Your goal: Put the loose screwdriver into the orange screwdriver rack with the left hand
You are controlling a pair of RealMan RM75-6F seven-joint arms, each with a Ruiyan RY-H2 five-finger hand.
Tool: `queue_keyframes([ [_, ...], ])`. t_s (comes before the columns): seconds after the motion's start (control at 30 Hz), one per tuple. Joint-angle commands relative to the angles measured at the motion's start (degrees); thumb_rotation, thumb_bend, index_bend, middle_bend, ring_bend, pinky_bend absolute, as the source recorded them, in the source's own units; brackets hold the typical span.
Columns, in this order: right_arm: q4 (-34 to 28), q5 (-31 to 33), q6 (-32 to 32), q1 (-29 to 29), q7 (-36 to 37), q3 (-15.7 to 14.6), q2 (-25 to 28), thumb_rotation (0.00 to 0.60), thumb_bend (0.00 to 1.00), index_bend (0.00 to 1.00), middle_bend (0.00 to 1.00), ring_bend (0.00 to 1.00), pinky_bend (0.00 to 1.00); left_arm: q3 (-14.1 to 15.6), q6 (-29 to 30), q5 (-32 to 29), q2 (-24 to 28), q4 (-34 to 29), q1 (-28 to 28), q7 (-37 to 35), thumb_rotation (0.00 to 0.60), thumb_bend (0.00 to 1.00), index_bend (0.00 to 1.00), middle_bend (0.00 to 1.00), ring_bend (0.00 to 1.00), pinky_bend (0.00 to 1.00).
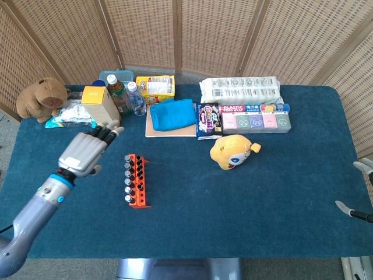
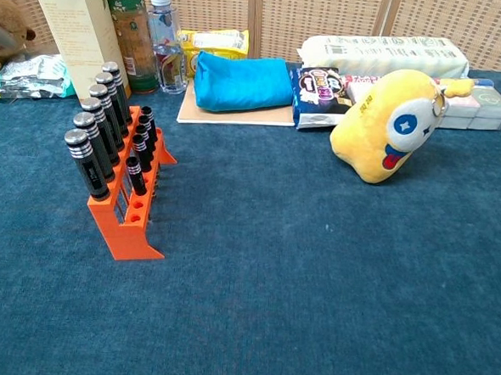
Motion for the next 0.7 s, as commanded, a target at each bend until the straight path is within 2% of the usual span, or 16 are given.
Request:
queue_keyframes([
  [0.03,1.3,-2.1,1.3,-0.1,0.5,-0.4,-0.5,0.600,0.01,0.15,0.09,0.06,0.17,4.7,9.8,9.8,2.8,-1.1,10.1,-3.7,0.600,0.13,0.00,0.00,0.00,0.28],
  [0.27,2.6,-4.3,2.2,0.1,0.8,-1.1,-0.9,0.600,0.00,0.12,0.04,0.00,0.09,9.5,18.4,18.9,2.5,3.7,21.6,-10.6,0.600,0.08,0.00,0.00,0.00,0.17],
  [0.37,3.1,-4.8,2.7,0.1,0.7,-1.1,-1.3,0.600,0.00,0.11,0.03,0.00,0.08,10.9,21.4,21.6,1.4,7.1,25.9,-13.6,0.600,0.08,0.00,0.00,0.00,0.14],
  [0.47,3.8,-5.8,3.6,0.1,0.5,-1.2,-2.0,0.600,0.00,0.10,0.02,0.00,0.07,12.8,26.0,23.6,-1.8,12.7,32.7,-19.2,0.600,0.08,0.00,0.00,0.00,0.14],
  [0.5,3.9,-6.1,4.1,0.0,0.5,-1.3,-2.3,0.600,0.00,0.10,0.02,0.00,0.07,13.1,27.6,24.6,-4.0,15.8,35.2,-22.4,0.600,0.08,0.00,0.00,0.00,0.14],
  [0.57,4.0,-6.1,4.6,-0.1,0.4,-1.3,-2.5,0.600,0.00,0.10,0.02,0.00,0.07,12.5,28.6,26.1,-6.2,19.1,36.8,-25.6,0.600,0.08,0.00,0.00,0.00,0.13],
  [0.7,3.8,-6.0,5.3,-0.3,-0.2,-1.3,-2.6,0.600,0.00,0.10,0.02,0.00,0.07,10.8,30.0,27.6,-9.0,22.9,38.8,-27.0,0.600,0.08,0.00,0.00,0.00,0.12],
])
